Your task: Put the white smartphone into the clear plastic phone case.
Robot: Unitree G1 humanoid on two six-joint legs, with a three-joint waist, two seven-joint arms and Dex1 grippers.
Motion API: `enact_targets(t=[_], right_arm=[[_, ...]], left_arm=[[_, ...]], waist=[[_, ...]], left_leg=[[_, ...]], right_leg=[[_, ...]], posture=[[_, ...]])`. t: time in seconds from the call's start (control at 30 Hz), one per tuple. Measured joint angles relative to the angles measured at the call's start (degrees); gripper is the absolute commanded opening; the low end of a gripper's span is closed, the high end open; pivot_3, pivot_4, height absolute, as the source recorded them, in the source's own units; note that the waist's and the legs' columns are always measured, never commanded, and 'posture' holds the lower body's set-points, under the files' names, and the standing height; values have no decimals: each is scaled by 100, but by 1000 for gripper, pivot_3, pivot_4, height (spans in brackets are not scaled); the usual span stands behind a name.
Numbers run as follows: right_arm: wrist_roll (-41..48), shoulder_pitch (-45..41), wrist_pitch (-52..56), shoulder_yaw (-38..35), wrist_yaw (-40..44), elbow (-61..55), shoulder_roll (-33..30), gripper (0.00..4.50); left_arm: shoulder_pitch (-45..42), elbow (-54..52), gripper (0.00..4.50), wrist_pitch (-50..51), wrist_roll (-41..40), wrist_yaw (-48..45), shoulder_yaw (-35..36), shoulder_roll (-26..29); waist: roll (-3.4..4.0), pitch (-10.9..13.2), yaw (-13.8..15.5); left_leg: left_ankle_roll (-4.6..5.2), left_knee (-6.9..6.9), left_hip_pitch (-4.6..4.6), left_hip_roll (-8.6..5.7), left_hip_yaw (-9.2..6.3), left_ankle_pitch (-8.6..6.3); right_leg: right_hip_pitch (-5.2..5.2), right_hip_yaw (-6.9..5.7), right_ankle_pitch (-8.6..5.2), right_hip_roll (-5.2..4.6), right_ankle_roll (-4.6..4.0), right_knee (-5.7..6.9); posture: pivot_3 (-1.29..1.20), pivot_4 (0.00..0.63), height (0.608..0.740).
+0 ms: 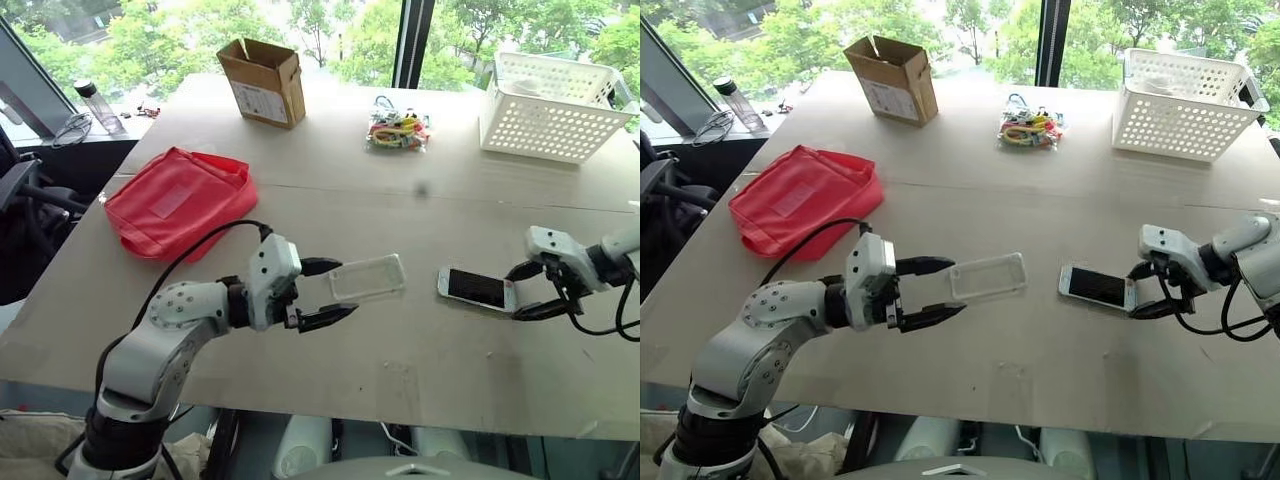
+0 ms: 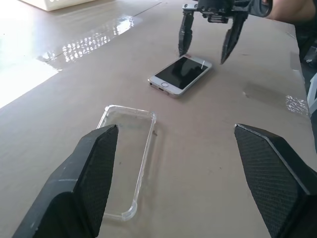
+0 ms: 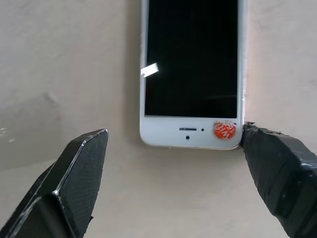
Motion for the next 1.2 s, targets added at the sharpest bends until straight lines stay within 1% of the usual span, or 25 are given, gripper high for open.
enact_targets(t=[0.07,0.13,0.2,0.27,0.43,0.6,0.67,0.77,0.83,0.93,1.03,1.1,1.17,1.2], right_arm=[[244,323,309,-118,13,-522,-43,4500],[362,456,444,-153,18,-771,-56,4500],[667,846,744,-216,19,-1494,-54,4500],[827,968,882,-193,15,-1836,86,4500],[855,893,870,-104,-166,-2026,887,4500],[646,711,267,19,-441,-1789,1732,4500],[595,620,-64,17,-532,-1650,2005,4500],[681,440,-280,-103,-386,-1658,1972,4500],[714,124,-478,-334,-374,-1698,1964,4500],[368,-342,-1016,-381,-520,-1533,2059,4500],[-60,-550,-1458,-156,-504,-1046,2118,4500],[-357,-716,-1718,88,-469,-558,2267,4500],[-719,-910,-1968,268,-538,85,2453,4500],[-754,-913,-1992,269,-543,133,2449,4500]], left_arm=[[-29,1,3782,-5,-86,44,-12,6],[-57,3,3782,-5,-121,62,-28,14],[-181,8,3782,9,-177,103,-24,47],[-254,7,3782,12,-254,119,-24,64],[-243,11,3782,17,-350,133,-23,167],[-170,0,3782,36,-466,228,22,295],[-55,-18,3782,45,-554,240,99,364],[135,-44,3782,32,-576,228,246,501],[351,-49,3782,-15,-578,201,419,591],[594,-77,3782,-151,-613,142,547,617],[889,-187,3782,-251,-725,54,726,668],[1074,-278,3782,-283,-840,-5,886,688],[1353,-445,3782,-366,-1015,-173,1099,826],[1360,-459,3782,-373,-1028,-192,1117,832]], waist=[[0,0,-42],[1,0,-52],[0,0,-55],[2,1,-65],[1,1,-66],[1,2,-66],[14,12,-56],[21,19,-51],[25,21,-57],[25,21,-68],[26,22,-41],[28,24,-57],[30,26,-71],[39,31,-69]], left_leg=[[0,-1,3,0,-3,0],[0,-2,4,0,-5,0],[-1,-4,3,0,-12,0],[0,-4,3,0,-12,0],[0,-3,4,-1,-14,0],[-1,-3,4,-1,-16,0],[-1,-3,0,-4,-16,0],[-1,-2,-2,-6,-17,0],[-1,-3,-1,-6,-17,0],[-1,-4,1,-6,-21,0],[-2,-4,-4,-6,-23,0],[-1,-4,-4,-8,-22,0],[-2,-4,-4,-8,-22,0],[-2,-4,-4,-8,-22,0]], right_leg=[[3,-1,0,0,0,1],[4,-2,0,0,0,1],[4,-7,0,0,-1,1],[4,-7,1,0,-1,2],[4,-9,4,2,-6,3],[4,-11,5,4,-7,4],[2,-11,5,3,-7,4],[1,-12,5,3,-7,2],[1,-13,5,3,-7,1],[0,-16,5,4,-7,2],[1,-21,5,3,-7,-2],[1,-19,5,1,-7,-2],[0,-20,5,2,-7,-2],[0,-20,5,1,-7,-2]], posture=[[0,150,733],[0,150,733],[0,150,733],[0,150,733],[0,150,733],[0,150,733],[0,150,733],[0,150,733],[0,150,733],[0,150,733],[0,150,733],[0,150,733],[0,150,733],[0,150,733]])
